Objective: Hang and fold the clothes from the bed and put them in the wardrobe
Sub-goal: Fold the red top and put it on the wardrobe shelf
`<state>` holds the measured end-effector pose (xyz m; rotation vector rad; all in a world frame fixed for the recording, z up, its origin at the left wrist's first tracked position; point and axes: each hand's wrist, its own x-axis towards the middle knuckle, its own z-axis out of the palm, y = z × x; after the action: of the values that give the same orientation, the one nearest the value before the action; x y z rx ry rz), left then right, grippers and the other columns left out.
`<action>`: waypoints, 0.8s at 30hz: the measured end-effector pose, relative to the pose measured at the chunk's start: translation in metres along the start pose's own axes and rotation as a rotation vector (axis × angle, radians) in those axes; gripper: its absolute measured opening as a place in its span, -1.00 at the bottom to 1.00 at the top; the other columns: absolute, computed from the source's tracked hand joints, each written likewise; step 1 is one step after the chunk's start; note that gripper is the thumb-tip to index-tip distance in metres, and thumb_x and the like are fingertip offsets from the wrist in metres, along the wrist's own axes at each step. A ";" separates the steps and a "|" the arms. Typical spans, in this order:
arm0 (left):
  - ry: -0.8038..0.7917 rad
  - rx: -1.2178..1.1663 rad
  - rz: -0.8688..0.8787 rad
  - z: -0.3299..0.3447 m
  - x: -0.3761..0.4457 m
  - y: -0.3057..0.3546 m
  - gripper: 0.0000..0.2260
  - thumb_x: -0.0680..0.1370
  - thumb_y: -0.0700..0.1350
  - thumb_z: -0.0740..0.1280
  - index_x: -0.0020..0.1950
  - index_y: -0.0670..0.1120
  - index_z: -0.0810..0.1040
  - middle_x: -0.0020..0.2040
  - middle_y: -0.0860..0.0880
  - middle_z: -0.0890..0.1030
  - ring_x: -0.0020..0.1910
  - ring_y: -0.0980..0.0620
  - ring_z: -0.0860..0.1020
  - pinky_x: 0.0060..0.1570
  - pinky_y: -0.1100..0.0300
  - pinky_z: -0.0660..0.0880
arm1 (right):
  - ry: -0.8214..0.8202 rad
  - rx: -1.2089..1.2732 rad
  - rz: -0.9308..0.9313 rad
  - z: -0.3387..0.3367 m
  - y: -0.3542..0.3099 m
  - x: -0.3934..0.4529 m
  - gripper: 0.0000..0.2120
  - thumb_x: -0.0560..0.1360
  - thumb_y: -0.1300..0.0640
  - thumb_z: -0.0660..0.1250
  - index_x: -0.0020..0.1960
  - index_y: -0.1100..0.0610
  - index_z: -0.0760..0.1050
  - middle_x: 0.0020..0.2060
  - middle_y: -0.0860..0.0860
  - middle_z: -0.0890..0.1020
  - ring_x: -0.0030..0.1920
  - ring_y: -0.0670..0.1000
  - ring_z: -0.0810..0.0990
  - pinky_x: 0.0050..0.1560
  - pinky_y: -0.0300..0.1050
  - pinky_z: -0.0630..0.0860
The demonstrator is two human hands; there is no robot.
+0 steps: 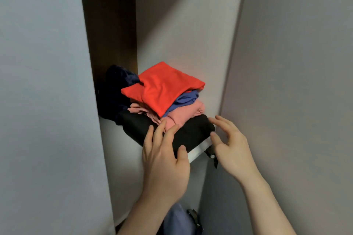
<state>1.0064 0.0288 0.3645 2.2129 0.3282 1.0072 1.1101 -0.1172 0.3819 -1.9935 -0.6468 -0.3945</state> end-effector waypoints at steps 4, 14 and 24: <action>-0.114 -0.018 0.040 -0.007 -0.030 -0.005 -0.47 0.51 0.03 0.14 0.51 0.13 0.36 0.59 0.21 0.16 0.60 0.15 -0.07 0.46 0.30 -0.15 | -0.078 -0.086 0.054 -0.015 0.023 -0.058 -0.53 0.61 0.23 0.31 0.43 -0.15 0.48 0.44 -0.27 0.42 0.42 -0.27 0.37 0.47 -0.10 0.37; -0.445 0.131 0.084 -0.015 -0.072 -0.019 -0.36 0.45 0.13 0.09 0.56 0.08 0.30 0.62 0.05 0.16 0.61 -0.05 0.00 0.56 -0.03 -0.05 | -0.045 -0.315 0.333 -0.034 0.030 -0.215 -0.55 0.59 0.12 0.36 0.44 -0.17 0.45 0.46 -0.31 0.34 0.45 -0.25 0.33 0.47 -0.07 0.36; -0.797 0.075 0.352 -0.001 -0.163 -0.016 -0.48 0.60 -0.03 0.30 0.56 0.06 0.30 0.62 0.04 0.18 0.61 -0.08 0.01 0.57 -0.09 0.02 | 0.033 -0.433 0.698 -0.067 -0.008 -0.374 -0.51 0.62 0.10 0.32 0.50 -0.19 0.35 0.49 -0.27 0.26 0.47 -0.20 0.30 0.43 -0.22 0.32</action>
<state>0.8971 -0.0365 0.2615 2.5822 -0.3989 0.2040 0.8034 -0.2771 0.2245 -2.4568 0.1993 -0.1400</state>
